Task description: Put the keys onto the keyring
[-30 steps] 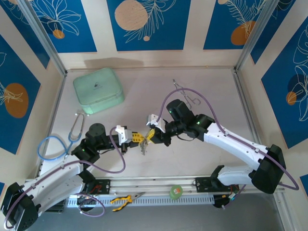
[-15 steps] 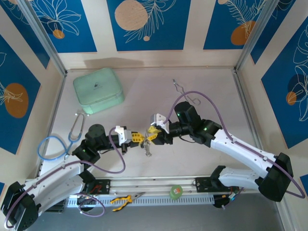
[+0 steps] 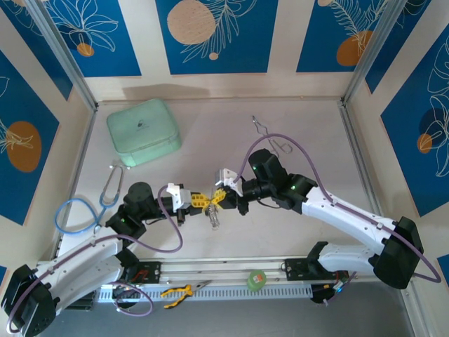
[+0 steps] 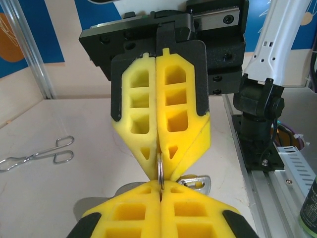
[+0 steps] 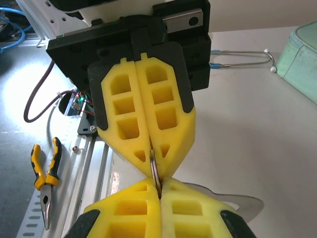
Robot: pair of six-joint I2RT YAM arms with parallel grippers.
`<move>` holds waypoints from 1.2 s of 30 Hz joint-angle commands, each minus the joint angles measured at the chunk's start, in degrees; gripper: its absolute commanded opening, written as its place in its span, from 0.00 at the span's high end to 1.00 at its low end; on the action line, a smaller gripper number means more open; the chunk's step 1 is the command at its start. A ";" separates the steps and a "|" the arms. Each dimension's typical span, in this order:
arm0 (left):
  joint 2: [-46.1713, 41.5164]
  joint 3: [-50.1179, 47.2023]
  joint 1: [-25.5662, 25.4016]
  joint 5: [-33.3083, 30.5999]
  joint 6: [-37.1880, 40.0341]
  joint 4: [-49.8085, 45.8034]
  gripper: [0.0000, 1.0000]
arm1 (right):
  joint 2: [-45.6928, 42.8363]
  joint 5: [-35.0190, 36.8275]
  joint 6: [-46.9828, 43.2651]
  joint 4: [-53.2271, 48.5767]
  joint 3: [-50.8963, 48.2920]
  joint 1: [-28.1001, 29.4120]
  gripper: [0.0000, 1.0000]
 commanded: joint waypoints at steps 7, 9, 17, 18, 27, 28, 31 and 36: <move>-3.05 3.38 -0.57 -3.60 5.78 -11.10 0.76 | 2.86 7.68 -9.48 -14.92 9.01 1.46 1.00; -2.66 4.27 -0.59 -3.37 6.48 -12.62 0.76 | 4.47 9.78 -11.96 -18.74 11.45 2.53 1.00; -0.78 5.43 -0.64 -2.85 7.19 -12.43 0.77 | 8.94 14.47 -17.75 -26.47 17.59 6.00 1.00; -0.59 5.46 -0.61 -2.60 7.24 -12.43 0.79 | 9.41 14.48 -18.08 -26.88 17.92 6.15 1.00; 0.25 6.46 -0.74 -0.38 8.62 -14.29 1.00 | 6.33 9.59 -13.56 -19.23 14.70 4.81 0.87; 0.03 6.19 -0.75 -0.37 8.29 -13.64 1.00 | 5.18 8.72 -12.37 -17.54 13.42 3.97 0.80; -1.10 3.57 -0.75 -0.49 4.96 -7.05 1.00 | 1.55 3.85 -6.86 -11.07 7.91 0.05 0.69; -1.05 -0.86 -0.75 -0.88 -2.96 7.10 1.00 | -0.69 0.41 -0.79 -5.48 2.81 -1.42 0.68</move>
